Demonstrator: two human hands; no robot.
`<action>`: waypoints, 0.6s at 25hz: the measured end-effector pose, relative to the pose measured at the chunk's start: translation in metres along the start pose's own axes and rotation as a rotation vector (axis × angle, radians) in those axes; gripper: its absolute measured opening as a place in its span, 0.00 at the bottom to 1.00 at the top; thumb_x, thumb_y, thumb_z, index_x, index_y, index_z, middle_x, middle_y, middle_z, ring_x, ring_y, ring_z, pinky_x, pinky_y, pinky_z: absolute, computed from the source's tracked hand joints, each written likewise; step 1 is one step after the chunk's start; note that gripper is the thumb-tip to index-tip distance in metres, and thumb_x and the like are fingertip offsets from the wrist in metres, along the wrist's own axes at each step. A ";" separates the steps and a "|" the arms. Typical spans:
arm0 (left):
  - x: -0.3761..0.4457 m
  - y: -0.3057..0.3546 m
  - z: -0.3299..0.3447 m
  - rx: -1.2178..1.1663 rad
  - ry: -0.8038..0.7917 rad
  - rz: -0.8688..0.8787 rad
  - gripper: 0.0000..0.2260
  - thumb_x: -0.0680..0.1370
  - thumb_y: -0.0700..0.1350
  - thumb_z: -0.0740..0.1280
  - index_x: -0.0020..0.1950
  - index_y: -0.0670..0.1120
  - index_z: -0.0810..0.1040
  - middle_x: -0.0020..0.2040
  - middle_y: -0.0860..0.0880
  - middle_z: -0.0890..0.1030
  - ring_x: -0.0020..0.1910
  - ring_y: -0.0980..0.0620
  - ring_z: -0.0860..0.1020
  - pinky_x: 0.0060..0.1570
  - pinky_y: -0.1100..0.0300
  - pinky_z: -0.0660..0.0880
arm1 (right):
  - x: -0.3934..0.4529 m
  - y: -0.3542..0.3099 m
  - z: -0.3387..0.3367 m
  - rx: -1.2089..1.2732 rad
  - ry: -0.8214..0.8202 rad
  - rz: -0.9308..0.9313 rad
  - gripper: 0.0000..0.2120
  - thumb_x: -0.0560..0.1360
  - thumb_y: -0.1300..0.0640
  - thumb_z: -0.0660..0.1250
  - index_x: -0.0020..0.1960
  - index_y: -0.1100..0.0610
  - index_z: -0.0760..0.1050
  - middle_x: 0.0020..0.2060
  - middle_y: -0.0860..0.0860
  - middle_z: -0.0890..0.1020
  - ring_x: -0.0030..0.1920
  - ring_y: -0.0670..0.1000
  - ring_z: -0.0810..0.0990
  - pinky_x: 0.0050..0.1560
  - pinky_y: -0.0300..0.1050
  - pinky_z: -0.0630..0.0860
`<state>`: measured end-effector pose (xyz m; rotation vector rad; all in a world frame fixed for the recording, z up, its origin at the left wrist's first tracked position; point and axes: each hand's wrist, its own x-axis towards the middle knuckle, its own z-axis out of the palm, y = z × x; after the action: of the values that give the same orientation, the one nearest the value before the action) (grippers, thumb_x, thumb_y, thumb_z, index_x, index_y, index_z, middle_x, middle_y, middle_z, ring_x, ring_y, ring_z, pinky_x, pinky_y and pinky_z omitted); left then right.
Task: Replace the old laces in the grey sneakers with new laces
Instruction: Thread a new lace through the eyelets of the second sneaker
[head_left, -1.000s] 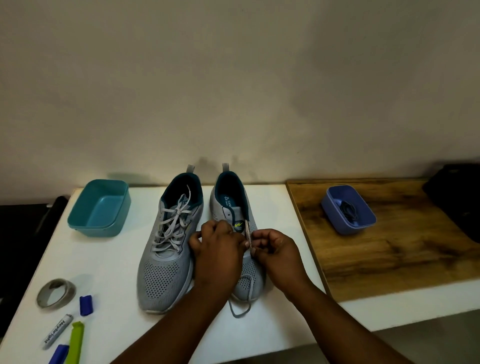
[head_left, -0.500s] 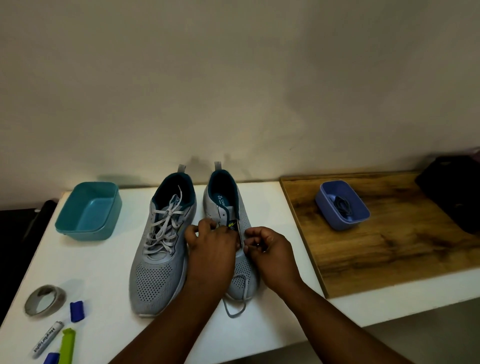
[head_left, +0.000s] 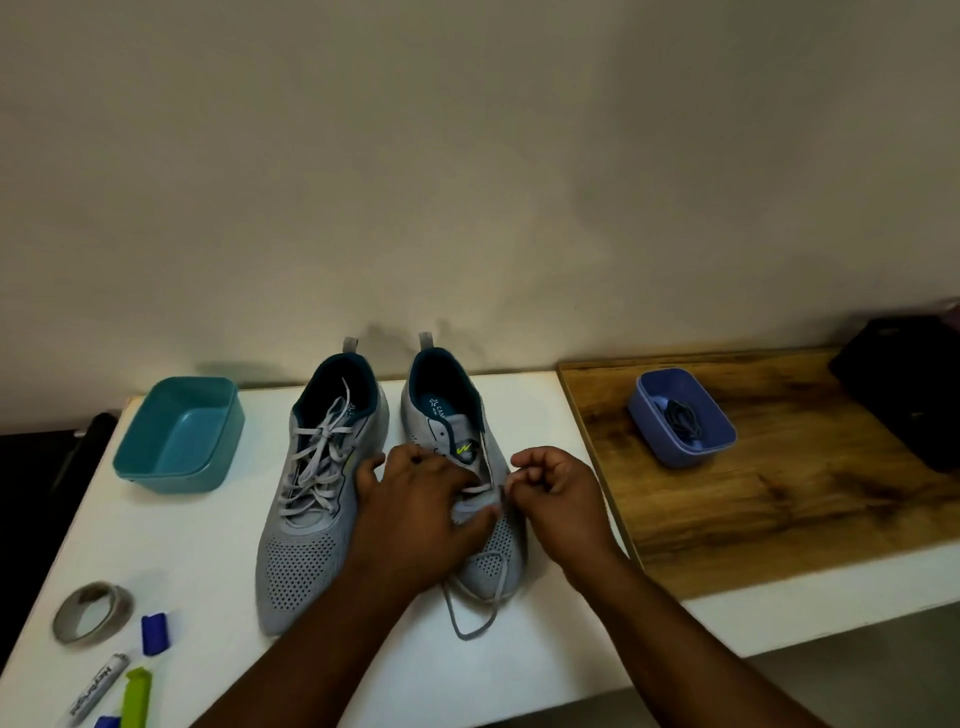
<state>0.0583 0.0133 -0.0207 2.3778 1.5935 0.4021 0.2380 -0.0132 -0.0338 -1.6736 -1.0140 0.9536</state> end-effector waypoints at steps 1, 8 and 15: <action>-0.001 0.002 -0.004 0.046 -0.037 0.017 0.29 0.70 0.75 0.56 0.65 0.62 0.77 0.64 0.64 0.76 0.72 0.54 0.64 0.71 0.41 0.52 | 0.002 -0.005 -0.005 0.027 0.051 0.002 0.12 0.73 0.70 0.72 0.49 0.54 0.82 0.41 0.55 0.85 0.43 0.50 0.84 0.49 0.48 0.81; -0.004 0.004 -0.009 0.072 -0.079 -0.005 0.31 0.69 0.76 0.55 0.63 0.60 0.75 0.63 0.63 0.75 0.72 0.54 0.63 0.72 0.39 0.50 | 0.005 -0.038 -0.053 0.217 0.816 -0.081 0.07 0.79 0.64 0.69 0.55 0.55 0.79 0.52 0.48 0.81 0.55 0.50 0.81 0.57 0.47 0.80; -0.005 -0.003 -0.012 -0.013 -0.037 0.018 0.23 0.73 0.70 0.55 0.63 0.63 0.76 0.62 0.62 0.77 0.71 0.54 0.63 0.72 0.41 0.53 | -0.008 -0.003 0.006 -0.728 -0.146 -0.370 0.18 0.80 0.56 0.69 0.69 0.47 0.77 0.65 0.44 0.75 0.60 0.45 0.76 0.60 0.39 0.75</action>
<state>0.0497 0.0101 -0.0112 2.3775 1.5496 0.3695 0.2290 -0.0180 -0.0310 -1.8925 -1.8499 0.4802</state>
